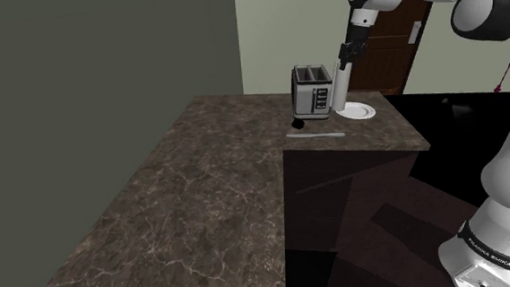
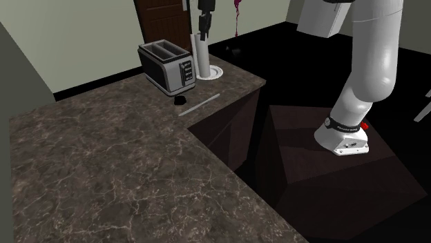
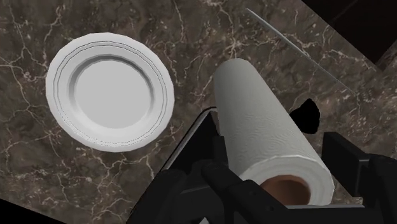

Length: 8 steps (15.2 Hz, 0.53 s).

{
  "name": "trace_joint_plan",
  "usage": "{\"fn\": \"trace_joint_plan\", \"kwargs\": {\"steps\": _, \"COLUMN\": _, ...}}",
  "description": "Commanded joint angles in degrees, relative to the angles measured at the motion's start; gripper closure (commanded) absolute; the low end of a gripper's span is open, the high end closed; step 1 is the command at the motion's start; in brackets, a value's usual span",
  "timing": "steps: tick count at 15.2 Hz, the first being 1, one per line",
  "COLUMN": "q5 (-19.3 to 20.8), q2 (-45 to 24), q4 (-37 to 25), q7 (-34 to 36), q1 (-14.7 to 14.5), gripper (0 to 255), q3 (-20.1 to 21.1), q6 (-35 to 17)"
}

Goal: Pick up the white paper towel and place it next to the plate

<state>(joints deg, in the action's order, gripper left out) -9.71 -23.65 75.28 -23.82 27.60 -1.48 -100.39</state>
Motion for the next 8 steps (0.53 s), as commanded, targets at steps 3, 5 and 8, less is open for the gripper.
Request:
{"fn": "trace_joint_plan", "kwargs": {"steps": 3, "q5": -0.2, "q2": -1.3, "q4": 0.9, "q7": -1.3, "q1": 0.7, "gripper": 255, "q3": -0.2, "q6": -2.0}}
{"fn": "trace_joint_plan", "kwargs": {"steps": 5, "q5": -0.3, "q2": -1.2, "q4": 2.4, "q7": -1.5, "q1": 0.6, "gripper": 255, "q3": -0.2, "q6": -3.5}}
{"fn": "trace_joint_plan", "kwargs": {"steps": 8, "q5": -0.4, "q2": -1.3, "q4": 4.5, "q7": -1.9, "q1": 0.6, "gripper": 255, "q3": -0.2, "q6": -5.7}}
